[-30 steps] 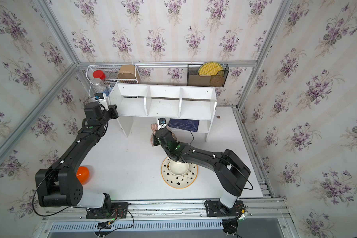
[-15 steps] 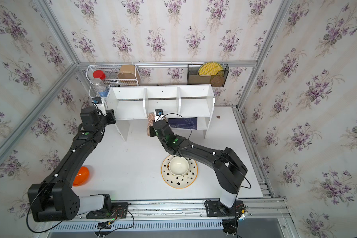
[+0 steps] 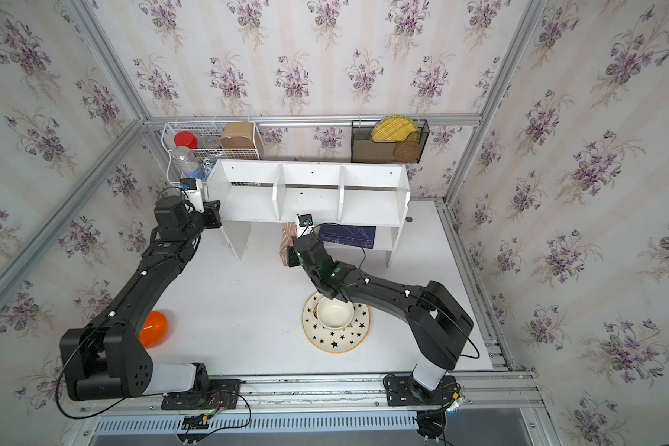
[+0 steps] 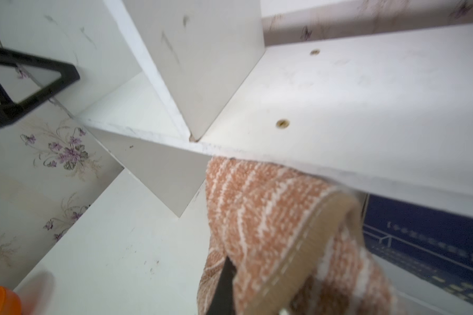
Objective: Wipe the bookshelf clean with a cloth
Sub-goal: Wipe the dust from the shelf.
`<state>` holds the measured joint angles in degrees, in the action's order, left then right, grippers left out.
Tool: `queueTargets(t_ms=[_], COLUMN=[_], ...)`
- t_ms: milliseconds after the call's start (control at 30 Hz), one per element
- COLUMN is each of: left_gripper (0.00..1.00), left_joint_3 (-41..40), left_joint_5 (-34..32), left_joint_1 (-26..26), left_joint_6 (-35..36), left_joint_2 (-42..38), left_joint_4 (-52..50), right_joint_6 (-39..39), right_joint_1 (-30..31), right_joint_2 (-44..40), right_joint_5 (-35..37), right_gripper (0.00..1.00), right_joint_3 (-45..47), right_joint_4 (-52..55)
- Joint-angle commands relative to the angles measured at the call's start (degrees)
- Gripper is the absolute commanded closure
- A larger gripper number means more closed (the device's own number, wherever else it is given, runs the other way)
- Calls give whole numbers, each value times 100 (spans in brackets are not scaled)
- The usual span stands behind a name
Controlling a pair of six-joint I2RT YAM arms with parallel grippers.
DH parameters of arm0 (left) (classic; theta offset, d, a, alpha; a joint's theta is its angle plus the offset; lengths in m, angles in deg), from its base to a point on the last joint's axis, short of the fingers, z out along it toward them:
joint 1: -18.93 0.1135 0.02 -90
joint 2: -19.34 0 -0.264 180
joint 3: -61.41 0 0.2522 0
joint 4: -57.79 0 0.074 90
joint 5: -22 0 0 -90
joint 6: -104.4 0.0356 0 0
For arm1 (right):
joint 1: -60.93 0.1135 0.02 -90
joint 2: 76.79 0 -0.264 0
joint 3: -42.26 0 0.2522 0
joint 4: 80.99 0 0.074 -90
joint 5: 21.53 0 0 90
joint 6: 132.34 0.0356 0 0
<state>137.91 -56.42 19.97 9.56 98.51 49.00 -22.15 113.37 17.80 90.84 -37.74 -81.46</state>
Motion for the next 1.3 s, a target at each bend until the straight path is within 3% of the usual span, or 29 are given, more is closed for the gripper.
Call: queueTargets(t_ms=[0,100,200,367,500,667,1033,1167,1267], left_gripper=[100,100,100,100,100,100,100,100,100], left_joint_3=[-157,-134,-154,-253,-245,-238,-227,-227,-212], left_joint_5=[978,929,847,639,653,694,701,651,623], left_joint_1=[-37,-38,-38,-42,-51,-60,-122,-122,-124], left_joint_6=[-1124,-1160,-1177,-1152,-1151,-1153,-1141,-1143,-1149], left_joint_2=[-132,-174,-233,-328,-312,-263,-218,-203,-201], left_joint_4=[-98,-169,-236,-253,-260,-243,-242,-277,-306], right_joint_6=[-192,-82,6,194,102,152,240,312,436], right_joint_1=[-200,-424,-582,-1499,-1984,-1931,-594,-687,-1213], right_joint_2=[-310,-735,-1143,-2175,-2537,-2592,-1222,-1212,-1717], right_joint_5=[376,158,432,302,110,-485,-494,-191,-326], right_gripper=[100,100,100,100,100,100,100,100,100], right_joint_3=[256,843,1342,2086,2208,2173,1078,1095,1478], right_joint_4=[13,-6,74,137,333,58,-383,-269,-222])
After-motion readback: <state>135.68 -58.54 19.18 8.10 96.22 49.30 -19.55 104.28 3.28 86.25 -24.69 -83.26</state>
